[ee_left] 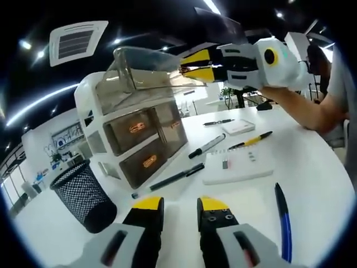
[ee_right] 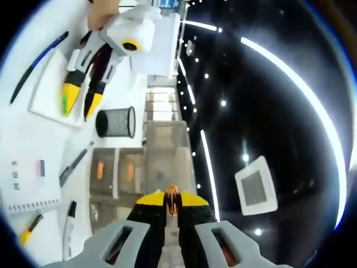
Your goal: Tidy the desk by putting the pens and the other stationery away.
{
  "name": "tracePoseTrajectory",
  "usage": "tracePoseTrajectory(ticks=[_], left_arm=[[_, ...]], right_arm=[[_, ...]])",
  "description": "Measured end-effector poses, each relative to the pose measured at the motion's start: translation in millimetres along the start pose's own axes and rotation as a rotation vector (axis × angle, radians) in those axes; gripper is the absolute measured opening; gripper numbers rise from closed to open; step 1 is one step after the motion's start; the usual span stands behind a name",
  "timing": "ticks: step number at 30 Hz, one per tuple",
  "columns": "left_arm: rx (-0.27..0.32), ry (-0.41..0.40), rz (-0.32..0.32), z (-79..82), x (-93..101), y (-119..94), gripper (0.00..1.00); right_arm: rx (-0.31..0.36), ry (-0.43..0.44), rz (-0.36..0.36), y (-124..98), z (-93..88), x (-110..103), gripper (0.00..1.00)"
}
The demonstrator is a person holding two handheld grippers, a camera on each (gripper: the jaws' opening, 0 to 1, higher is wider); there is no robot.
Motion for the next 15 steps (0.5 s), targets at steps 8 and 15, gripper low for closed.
tracePoseTrajectory(ticks=[8,15], left_arm=[[-0.002,-0.005,-0.001,-1.2,-0.3,0.4,0.24],[-0.003,0.0,0.001,-0.3,0.0,0.6,0.24]], right_arm=[[0.0,-0.003,0.001,-3.4,-1.1,-2.1,0.05],[0.023,-0.019,-0.016,-1.8,-1.0,-4.4,0.07]])
Point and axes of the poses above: the point that each gripper's makers call its tool centre point, and the gripper's own axes: y roughly forward along the fingers, x roughly to its right, z roughly out of its top, the point moved 2 cm from there along -y, roughly backward along the fingers, and after that the axes turned 7 degrees about y, right-handed, at the moved point
